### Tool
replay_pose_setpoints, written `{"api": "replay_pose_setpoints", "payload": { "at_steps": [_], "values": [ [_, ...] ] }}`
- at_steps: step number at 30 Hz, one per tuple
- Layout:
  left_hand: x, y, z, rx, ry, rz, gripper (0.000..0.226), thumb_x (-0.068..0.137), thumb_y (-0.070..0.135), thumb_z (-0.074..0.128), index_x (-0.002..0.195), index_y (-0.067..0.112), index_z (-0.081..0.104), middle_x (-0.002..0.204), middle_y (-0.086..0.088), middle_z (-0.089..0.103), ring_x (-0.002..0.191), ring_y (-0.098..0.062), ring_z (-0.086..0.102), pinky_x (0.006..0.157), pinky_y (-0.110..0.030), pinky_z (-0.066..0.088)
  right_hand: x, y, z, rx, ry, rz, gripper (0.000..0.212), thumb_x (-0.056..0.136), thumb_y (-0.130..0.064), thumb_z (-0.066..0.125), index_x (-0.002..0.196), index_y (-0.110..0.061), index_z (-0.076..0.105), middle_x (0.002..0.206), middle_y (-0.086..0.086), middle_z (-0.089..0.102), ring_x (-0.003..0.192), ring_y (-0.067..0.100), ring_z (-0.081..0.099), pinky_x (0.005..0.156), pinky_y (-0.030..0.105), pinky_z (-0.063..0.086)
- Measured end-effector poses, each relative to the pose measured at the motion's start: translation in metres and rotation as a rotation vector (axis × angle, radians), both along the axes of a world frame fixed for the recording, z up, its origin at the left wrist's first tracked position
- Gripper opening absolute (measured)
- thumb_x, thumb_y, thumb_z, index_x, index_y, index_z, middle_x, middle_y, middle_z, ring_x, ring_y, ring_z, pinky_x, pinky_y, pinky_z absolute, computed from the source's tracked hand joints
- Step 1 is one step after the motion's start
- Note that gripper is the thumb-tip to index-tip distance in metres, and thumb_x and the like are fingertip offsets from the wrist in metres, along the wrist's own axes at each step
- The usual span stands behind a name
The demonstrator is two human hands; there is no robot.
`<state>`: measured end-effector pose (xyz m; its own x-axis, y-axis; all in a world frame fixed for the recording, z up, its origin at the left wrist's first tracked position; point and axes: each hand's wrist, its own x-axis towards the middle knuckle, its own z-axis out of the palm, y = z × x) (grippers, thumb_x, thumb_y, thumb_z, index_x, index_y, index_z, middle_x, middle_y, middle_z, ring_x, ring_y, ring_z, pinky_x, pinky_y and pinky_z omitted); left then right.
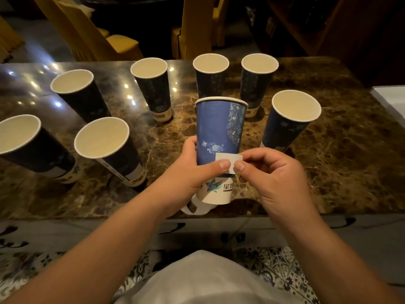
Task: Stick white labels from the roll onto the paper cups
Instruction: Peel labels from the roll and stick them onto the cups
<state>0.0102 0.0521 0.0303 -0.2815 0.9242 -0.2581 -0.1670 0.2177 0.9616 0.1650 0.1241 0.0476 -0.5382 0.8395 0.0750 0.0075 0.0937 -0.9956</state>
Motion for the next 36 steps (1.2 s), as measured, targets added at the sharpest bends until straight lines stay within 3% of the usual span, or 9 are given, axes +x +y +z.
{"api": "replay_pose_setpoints", "payload": {
  "at_steps": [3,9,12,17,21,24,27,32,36],
  "values": [
    [0.0,-0.002,-0.002,0.037,0.025,0.014,0.079,0.068,0.03,0.078,0.133,0.03,0.035,0.123,-0.004,0.063,0.105,-0.021,0.069,0.093,-0.048,0.053,0.001,-0.001,-0.002,0.021,-0.018,-0.006,0.018,0.082,-0.003,0.071,0.082,-0.021,0.072,0.069,-0.011,0.07,0.065,0.002,0.066,0.059,0.015,0.052],
    [0.002,-0.005,-0.002,0.074,0.08,-0.013,0.081,0.067,0.027,0.08,0.134,0.033,0.035,0.123,-0.001,0.063,0.108,-0.019,0.067,0.094,-0.048,0.053,0.005,-0.005,-0.007,0.174,-0.126,-0.08,0.012,0.08,-0.015,0.075,0.079,-0.025,0.069,0.073,-0.008,0.069,0.067,0.006,0.066,0.059,0.018,0.054],
    [-0.001,-0.007,-0.001,0.084,0.044,-0.043,0.079,0.063,0.029,0.079,0.132,0.032,0.04,0.121,0.001,0.066,0.11,-0.019,0.066,0.094,-0.046,0.052,0.008,-0.001,-0.005,0.146,-0.16,-0.063,0.011,0.075,-0.026,0.077,0.076,-0.022,0.067,0.065,-0.006,0.064,0.06,0.006,0.058,0.055,0.021,0.054],
    [-0.006,-0.01,0.001,0.093,-0.003,-0.135,0.08,0.068,0.025,0.076,0.138,0.032,0.038,0.131,-0.002,0.061,0.118,-0.023,0.061,0.098,-0.046,0.049,0.008,0.005,-0.006,0.063,-0.125,0.045,0.017,0.073,-0.017,0.079,0.076,-0.016,0.062,0.064,-0.007,0.06,0.06,0.007,0.055,0.054,0.017,0.05],
    [-0.006,-0.011,0.005,0.144,-0.018,-0.1,0.07,0.077,0.016,0.071,0.137,0.03,0.039,0.132,-0.003,0.059,0.119,-0.022,0.061,0.094,-0.039,0.052,0.006,0.005,-0.007,0.083,-0.098,0.069,0.018,0.076,-0.017,0.078,0.081,-0.023,0.061,0.074,-0.003,0.065,0.068,0.014,0.061,0.06,0.023,0.054],
    [-0.017,-0.007,0.007,0.204,0.05,0.046,0.075,0.075,0.021,0.077,0.135,0.041,0.037,0.136,0.004,0.057,0.125,-0.018,0.056,0.103,-0.047,0.045,0.002,0.009,-0.01,0.099,-0.122,0.044,0.017,0.081,-0.023,0.073,0.093,-0.027,0.062,0.085,-0.005,0.067,0.08,0.015,0.064,0.069,0.027,0.058],
    [-0.032,0.003,0.005,0.191,0.215,0.214,0.084,0.072,0.031,0.08,0.137,0.05,0.03,0.141,0.011,0.049,0.13,-0.013,0.049,0.107,-0.048,0.04,-0.004,0.014,-0.019,0.094,-0.186,0.028,0.016,0.084,-0.023,0.07,0.096,-0.029,0.061,0.086,-0.007,0.065,0.079,0.014,0.062,0.068,0.025,0.056],
    [-0.049,0.021,-0.014,0.123,0.387,0.341,0.088,0.074,0.009,0.079,0.144,0.03,0.028,0.129,0.018,0.049,0.122,-0.004,0.047,0.101,-0.029,0.043,-0.01,0.014,-0.044,0.189,-0.453,0.08,0.018,0.085,-0.029,0.069,0.1,-0.032,0.06,0.091,-0.011,0.062,0.081,0.007,0.059,0.068,0.023,0.054],
    [-0.052,0.028,-0.035,0.052,0.496,0.354,0.089,0.073,0.004,0.078,0.145,0.024,0.029,0.141,0.005,0.045,0.131,-0.011,0.041,0.101,-0.026,0.042,-0.013,0.005,-0.061,0.354,-0.588,0.175,0.033,0.086,-0.033,0.068,0.117,-0.03,0.057,0.107,-0.015,0.054,0.092,0.0,0.053,0.073,0.012,0.044]
  ]
}}
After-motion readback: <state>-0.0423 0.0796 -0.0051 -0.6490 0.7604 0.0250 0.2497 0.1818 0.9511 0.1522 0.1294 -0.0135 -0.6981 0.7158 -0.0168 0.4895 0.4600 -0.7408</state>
